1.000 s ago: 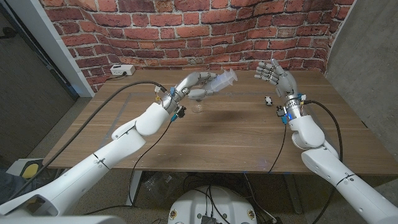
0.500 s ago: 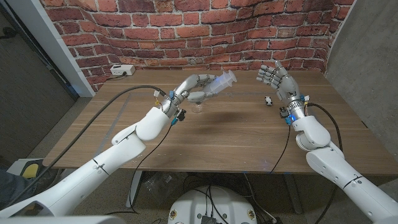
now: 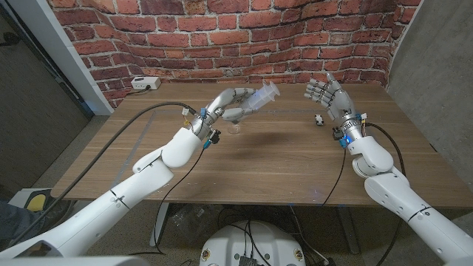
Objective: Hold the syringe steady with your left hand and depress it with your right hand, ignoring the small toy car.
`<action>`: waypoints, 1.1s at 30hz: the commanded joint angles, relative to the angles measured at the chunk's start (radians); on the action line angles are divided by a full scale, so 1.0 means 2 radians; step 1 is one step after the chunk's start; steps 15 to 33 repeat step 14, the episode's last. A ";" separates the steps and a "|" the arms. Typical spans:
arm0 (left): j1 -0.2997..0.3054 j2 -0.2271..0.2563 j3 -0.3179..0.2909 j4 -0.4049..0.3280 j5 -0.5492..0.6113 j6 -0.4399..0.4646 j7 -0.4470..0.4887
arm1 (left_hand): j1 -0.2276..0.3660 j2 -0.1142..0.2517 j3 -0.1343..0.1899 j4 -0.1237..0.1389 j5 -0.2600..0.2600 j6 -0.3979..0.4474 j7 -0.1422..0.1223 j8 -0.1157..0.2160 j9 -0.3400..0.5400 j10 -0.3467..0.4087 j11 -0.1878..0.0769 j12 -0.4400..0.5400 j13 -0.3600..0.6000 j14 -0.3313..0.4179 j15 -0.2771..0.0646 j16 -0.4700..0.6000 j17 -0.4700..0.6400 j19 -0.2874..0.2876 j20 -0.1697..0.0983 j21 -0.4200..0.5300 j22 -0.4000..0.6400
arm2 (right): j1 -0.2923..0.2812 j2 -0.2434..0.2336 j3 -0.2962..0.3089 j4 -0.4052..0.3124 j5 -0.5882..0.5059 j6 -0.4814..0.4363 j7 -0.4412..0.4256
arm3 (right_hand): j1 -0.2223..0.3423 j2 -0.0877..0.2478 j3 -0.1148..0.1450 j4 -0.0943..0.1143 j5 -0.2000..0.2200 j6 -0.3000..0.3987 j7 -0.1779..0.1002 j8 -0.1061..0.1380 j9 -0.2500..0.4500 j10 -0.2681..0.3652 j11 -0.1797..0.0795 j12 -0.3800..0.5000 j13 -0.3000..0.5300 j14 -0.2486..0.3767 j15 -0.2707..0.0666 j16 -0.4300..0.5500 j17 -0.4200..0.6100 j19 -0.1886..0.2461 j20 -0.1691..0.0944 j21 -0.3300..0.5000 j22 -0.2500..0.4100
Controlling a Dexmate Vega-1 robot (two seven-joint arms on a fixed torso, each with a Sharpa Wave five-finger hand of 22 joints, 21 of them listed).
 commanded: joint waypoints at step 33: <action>-0.002 -0.001 0.002 0.002 0.001 -0.003 0.001 | -0.002 0.006 0.036 0.032 0.003 0.003 0.003 0.003 0.002 0.003 -0.003 0.003 0.001 0.001 -0.014 0.003 0.000 -0.003 -0.001 -0.002 0.001 | -0.003 0.000 -0.002 -0.003 -0.001 0.002 0.003 | -0.004 -0.002 0.001 0.002 -0.001 -0.003 0.001 0.001 0.002 -0.002 0.000 0.002 0.001 -0.001 -0.001 0.002 0.000 -0.002 0.000 0.001 0.001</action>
